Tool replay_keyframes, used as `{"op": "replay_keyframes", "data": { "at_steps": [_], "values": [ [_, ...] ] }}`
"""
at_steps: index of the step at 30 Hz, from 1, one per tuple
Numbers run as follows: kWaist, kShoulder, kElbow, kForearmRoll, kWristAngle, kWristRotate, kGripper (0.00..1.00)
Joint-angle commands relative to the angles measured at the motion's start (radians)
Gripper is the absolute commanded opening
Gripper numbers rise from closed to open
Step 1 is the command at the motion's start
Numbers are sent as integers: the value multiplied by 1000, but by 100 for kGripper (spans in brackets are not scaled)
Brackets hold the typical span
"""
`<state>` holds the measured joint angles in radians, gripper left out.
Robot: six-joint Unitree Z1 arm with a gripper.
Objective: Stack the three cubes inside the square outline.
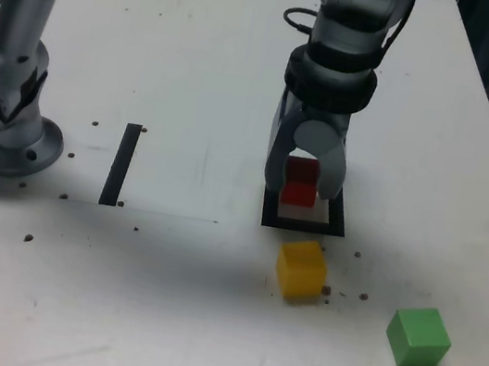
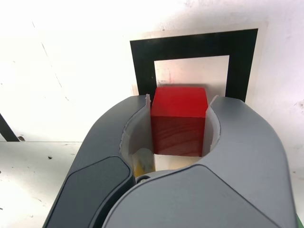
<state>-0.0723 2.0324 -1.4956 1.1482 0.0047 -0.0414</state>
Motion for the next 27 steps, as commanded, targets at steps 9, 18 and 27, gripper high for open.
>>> {"op": "replay_keyframes", "data": {
  "at_steps": [9,18,27],
  "values": [
    [8,21,8,8,-4,8,33],
    [13,29,6,-11,1,17,49],
    [16,30,0,-32,2,25,69]
  ]
}}
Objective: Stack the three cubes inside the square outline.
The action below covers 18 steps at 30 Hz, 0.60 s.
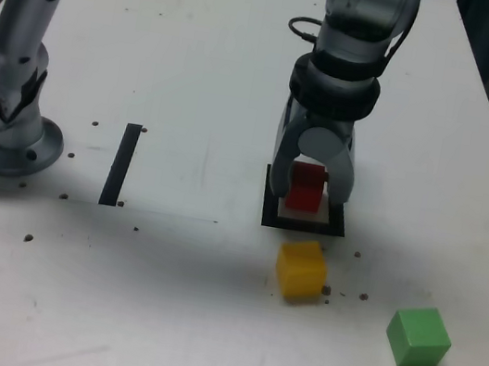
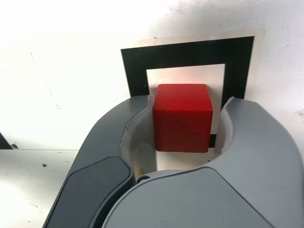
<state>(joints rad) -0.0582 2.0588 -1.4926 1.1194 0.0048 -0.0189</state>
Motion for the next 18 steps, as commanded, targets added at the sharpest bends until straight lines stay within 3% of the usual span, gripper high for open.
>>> {"op": "replay_keyframes", "data": {
  "at_steps": [1,5,18],
  "values": [
    [1,2,-3,-3,2,2,76],
    [1,-9,-1,1,3,2,98],
    [-26,-93,8,46,-1,-23,100]
  ]
}}
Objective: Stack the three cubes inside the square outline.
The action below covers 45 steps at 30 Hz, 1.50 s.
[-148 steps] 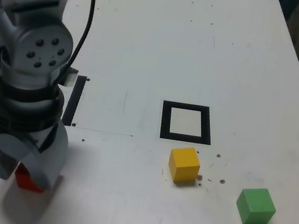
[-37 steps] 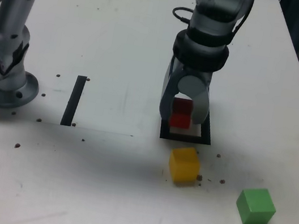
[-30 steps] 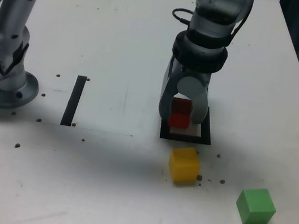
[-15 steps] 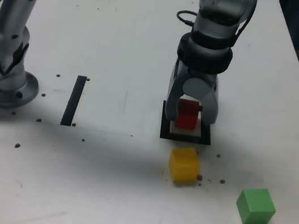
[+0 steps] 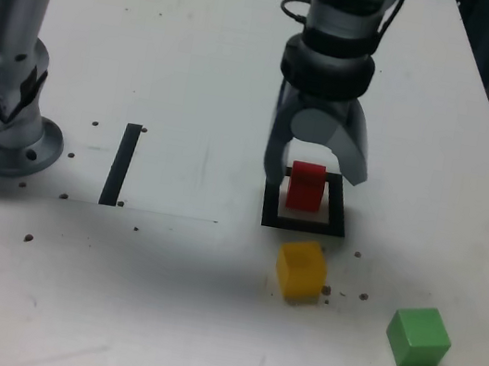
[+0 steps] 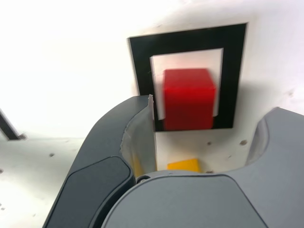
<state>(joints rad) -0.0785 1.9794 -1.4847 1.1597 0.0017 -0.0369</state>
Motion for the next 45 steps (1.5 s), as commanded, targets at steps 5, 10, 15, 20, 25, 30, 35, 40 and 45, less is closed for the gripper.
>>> {"op": "replay_keyframes", "data": {
  "at_steps": [5,10,15,20,25,30,35,40,45],
  "values": [
    [-39,-43,15,11,7,-50,100],
    [-67,-65,43,7,7,-101,100],
    [-74,-70,51,7,9,-110,100],
    [-80,-71,44,6,15,-109,100],
    [-116,-73,4,29,17,-127,100],
    [-179,-65,-44,76,-5,-230,100],
    [-217,-62,-45,83,-50,-325,100],
    [-245,-52,-53,96,-51,-393,100],
    [-276,-8,-93,104,-26,-426,100]
  ]
}}
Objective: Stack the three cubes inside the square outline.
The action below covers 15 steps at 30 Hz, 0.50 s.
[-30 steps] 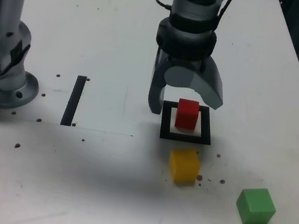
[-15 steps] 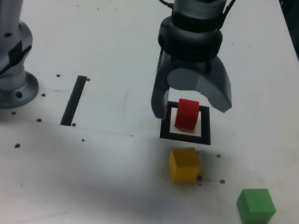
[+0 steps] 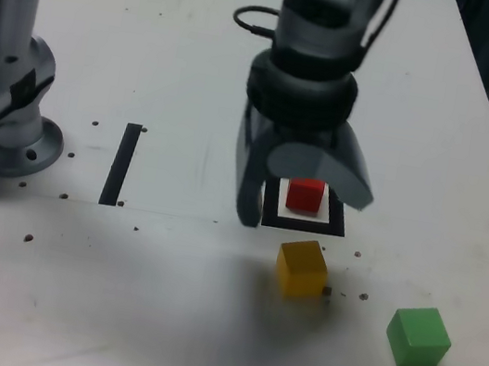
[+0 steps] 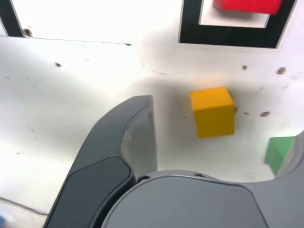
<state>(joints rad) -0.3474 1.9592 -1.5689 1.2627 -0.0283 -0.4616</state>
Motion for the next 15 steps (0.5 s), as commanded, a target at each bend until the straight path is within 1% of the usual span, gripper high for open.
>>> {"op": "replay_keyframes", "data": {
  "at_steps": [1,5,9,15],
  "values": [
    [-13,21,-16,-1,7,-2,100],
    [-36,57,-17,-41,5,-2,100],
    [-48,95,-5,-84,-15,6,100],
    [-50,141,1,-94,-48,13,96]
  ]
}}
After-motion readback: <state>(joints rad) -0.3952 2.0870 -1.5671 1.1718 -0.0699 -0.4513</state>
